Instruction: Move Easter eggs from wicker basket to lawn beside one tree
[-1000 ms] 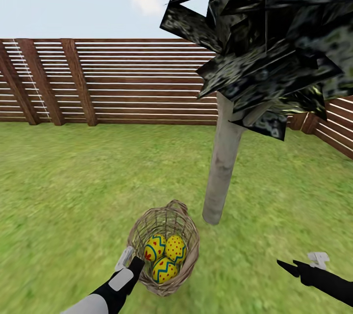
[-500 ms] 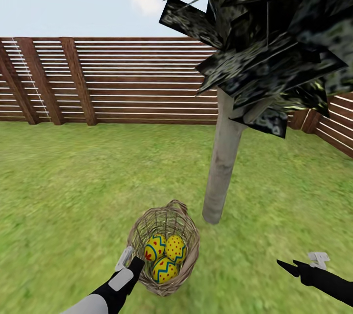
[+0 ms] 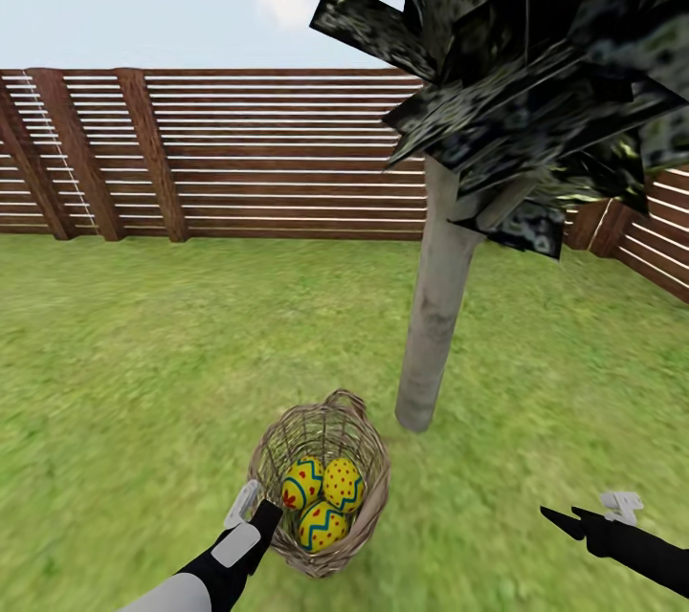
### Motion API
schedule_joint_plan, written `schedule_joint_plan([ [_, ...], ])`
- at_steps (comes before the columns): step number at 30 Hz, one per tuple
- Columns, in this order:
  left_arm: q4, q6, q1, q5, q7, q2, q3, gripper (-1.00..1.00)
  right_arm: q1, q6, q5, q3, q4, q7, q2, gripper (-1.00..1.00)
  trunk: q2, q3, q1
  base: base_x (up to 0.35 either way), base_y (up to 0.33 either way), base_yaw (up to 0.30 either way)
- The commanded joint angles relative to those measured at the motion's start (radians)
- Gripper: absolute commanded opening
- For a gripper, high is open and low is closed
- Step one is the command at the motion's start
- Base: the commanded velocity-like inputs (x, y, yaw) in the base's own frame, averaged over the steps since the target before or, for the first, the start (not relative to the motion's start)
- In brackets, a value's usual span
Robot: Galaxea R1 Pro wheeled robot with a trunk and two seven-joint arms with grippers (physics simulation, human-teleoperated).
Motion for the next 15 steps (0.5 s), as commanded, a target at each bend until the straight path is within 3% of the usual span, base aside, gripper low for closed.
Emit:
schedule_joint_plan([
  [1, -0.002, -0.001, -0.001, 0.000, 0.003, -0.001, 0.004, -1.00, -0.001, 0.009, 0.003, -0.005, -0.001, 0.006, 0.001, 1.00, -0.008, -0.004, 0.004, 0.000, 0.000, 0.000],
  [11, -0.002, -0.001, -0.001, 0.000, 0.003, -0.001, 0.004, -1.00, -0.001, 0.009, 0.003, -0.005, -0.001, 0.006, 0.001, 1.00, -0.078, -0.035, 0.042, 0.000, 0.000, 0.000],
  [15, -0.002, -0.001, -0.001, 0.000, 0.003, -0.001, 0.004, -1.00, -0.001, 0.009, 0.003, -0.005, -0.001, 0.006, 0.001, 1.00, -0.078, -0.035, 0.042, 0.000, 0.000, 0.000],
])
